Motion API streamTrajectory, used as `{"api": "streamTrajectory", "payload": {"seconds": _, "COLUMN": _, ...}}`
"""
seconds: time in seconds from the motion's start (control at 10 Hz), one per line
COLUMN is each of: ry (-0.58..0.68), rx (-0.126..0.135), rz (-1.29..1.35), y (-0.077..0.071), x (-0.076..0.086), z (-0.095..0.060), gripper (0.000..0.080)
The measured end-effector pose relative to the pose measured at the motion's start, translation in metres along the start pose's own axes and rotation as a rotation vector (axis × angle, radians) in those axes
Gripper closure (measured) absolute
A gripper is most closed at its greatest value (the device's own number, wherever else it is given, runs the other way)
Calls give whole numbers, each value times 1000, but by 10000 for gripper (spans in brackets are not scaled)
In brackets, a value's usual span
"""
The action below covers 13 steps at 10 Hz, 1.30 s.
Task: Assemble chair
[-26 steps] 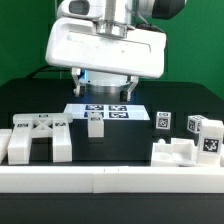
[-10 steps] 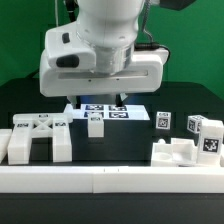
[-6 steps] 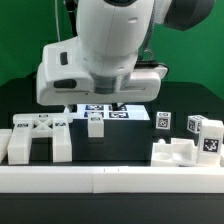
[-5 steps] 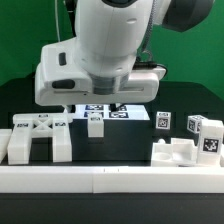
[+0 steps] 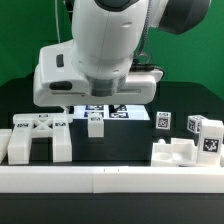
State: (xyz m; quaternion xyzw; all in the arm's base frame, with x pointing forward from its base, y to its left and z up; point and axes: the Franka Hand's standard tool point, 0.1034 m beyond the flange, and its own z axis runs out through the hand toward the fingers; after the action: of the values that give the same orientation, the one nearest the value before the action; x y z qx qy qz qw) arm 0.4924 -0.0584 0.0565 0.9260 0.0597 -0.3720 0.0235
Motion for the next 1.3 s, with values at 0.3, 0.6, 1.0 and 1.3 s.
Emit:
{"api": "streamTrajectory", "payload": {"seconds": 0.3, "ry": -9, "rx": 0, "rz": 24, "y": -8, "x": -2, "z": 20, "gripper": 150}}
{"api": "streamTrajectory", "payload": {"seconds": 0.6, "ry": 0, "rx": -5, "rz": 10, "y": -15, "x": 2, "z": 31, "gripper": 150}}
{"api": "streamTrajectory", "payload": {"seconds": 1.0, "ry": 0, "rx": -5, "rz": 7, "y": -14, "x": 2, "z": 34, "gripper": 150}}
{"api": "streamTrajectory", "payload": {"seconds": 1.3, "ry": 3, "rx": -5, "rz": -72, "y": -20, "x": 4, "z": 39, "gripper": 150}}
